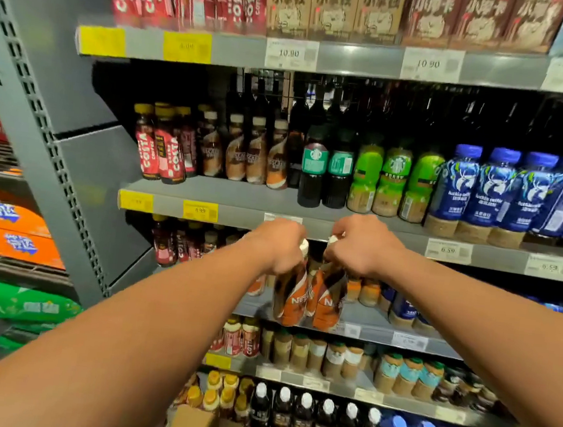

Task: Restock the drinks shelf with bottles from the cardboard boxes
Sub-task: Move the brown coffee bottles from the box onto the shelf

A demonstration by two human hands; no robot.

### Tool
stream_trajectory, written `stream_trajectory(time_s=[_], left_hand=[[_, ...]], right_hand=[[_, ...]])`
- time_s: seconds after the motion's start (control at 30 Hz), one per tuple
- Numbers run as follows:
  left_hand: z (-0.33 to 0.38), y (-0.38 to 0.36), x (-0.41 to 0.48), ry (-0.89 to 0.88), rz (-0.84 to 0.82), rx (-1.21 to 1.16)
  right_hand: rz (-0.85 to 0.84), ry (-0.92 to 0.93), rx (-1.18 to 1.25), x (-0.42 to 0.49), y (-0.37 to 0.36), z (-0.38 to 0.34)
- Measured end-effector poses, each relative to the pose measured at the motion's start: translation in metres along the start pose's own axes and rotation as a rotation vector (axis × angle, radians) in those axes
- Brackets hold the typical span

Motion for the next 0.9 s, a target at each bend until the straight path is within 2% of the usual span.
stream_trajectory(time_s=[0.27,0.37,0.57,0.77,0.9], left_hand=[[-0.053,0.048,-0.006,0.014,0.113,-0.092],[-0.071,0.067,-0.004,0.019,0.242,-0.219],[-0.098,0.09,0.004,0.035,0.479,-0.478],[-0.119,0.104,0.033,0.063,0.57,-0.579],[-0.127,0.112,0.049,0.095,0.624,-0.631]], right_hand=[[0.189,-0.124,0.096,0.011,0.022,-0.063],[0.262,-0.196,0.163,0.018,0.027,-0.084],[0.439,-0.303,0.445,0.041,0.036,-0.115],[0.528,-0.293,0.526,0.074,0.049,-0.13],[0.531,-0.24,0.553,0.094,0.054,-0.134]])
Point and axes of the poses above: each hand's wrist, its own x-axis towards the middle knuckle, its own y-axis out of the back of the hand, z = x × y, the point moved 1 cm from there along x, towards the middle knuckle, and after that the axes turned 9 degrees about -y, right-handed, at the moved point
